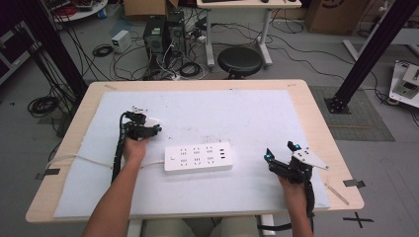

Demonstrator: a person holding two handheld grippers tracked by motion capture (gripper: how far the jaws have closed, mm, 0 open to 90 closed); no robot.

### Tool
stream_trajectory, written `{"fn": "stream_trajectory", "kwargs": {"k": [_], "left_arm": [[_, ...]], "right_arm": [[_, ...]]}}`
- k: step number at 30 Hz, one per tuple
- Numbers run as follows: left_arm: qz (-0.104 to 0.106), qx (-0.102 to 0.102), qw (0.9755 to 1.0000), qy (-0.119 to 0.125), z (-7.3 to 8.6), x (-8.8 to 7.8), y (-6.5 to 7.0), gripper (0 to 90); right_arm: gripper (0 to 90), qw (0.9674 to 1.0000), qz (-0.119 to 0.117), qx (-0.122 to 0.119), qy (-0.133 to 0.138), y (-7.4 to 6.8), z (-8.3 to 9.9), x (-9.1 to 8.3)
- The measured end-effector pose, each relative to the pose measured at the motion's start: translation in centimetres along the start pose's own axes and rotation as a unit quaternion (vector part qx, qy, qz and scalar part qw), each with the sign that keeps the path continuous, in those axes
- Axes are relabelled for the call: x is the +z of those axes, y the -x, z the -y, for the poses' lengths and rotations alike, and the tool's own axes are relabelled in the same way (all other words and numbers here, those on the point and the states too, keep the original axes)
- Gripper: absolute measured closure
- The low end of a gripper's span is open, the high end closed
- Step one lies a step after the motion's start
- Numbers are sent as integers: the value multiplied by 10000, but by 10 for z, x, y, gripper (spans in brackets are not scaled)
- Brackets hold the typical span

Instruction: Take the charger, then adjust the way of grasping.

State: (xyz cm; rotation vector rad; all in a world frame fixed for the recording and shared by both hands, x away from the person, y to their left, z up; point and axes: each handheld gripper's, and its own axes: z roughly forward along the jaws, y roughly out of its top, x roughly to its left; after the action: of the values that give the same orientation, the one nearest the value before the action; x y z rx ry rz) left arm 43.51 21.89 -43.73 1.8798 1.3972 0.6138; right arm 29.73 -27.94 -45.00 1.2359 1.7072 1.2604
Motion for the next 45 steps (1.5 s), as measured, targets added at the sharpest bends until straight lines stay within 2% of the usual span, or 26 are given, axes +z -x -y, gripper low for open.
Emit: {"fn": "stream_trajectory", "kwargs": {"k": [2,4,14,16,19,20,23,26,30,37,40,44,45], "left_arm": [[15,14,10000,52,-1,-3,0,424],[77,59,9997,234,-3,-13,2,424],[258,157,9977,613,-4,-44,5,425],[350,158,9963,765,-3,-54,7,425],[376,195,9956,832,-3,-60,9,425],[426,254,9948,891,-3,-68,10,425],[496,304,9933,995,-3,-78,13,425],[522,396,9926,1026,-3,-84,15,425],[702,511,9896,1143,-1,-95,18,425],[922,557,9865,1236,4,-102,24,425],[1004,608,9853,1243,5,-104,26,425],[1159,747,9824,1259,9,-110,31,425],[1159,747,9824,1259,9,-110,31,425]], "right_arm": [[160,10000,-2,-7,9,0,0,0],[161,10000,0,-5,5,0,0,0],[160,10000,-12,2,17,0,0,0],[160,10000,-17,2,21,0,0,0],[160,10000,-26,-4,17,0,0,0],[160,10000,-26,2,19,0,0,0],[161,10000,-48,-9,12,1,0,0],[161,10000,-63,1,-4,1,0,0],[160,10000,-65,-10,14,0,0,0],[160,10000,-80,41,-37,0,0,0],[160,10000,-79,20,-20,0,0,0],[160,10000,-76,-15,-19,0,0,0],[160,10000,-76,-15,-19,0,0,0]]}}
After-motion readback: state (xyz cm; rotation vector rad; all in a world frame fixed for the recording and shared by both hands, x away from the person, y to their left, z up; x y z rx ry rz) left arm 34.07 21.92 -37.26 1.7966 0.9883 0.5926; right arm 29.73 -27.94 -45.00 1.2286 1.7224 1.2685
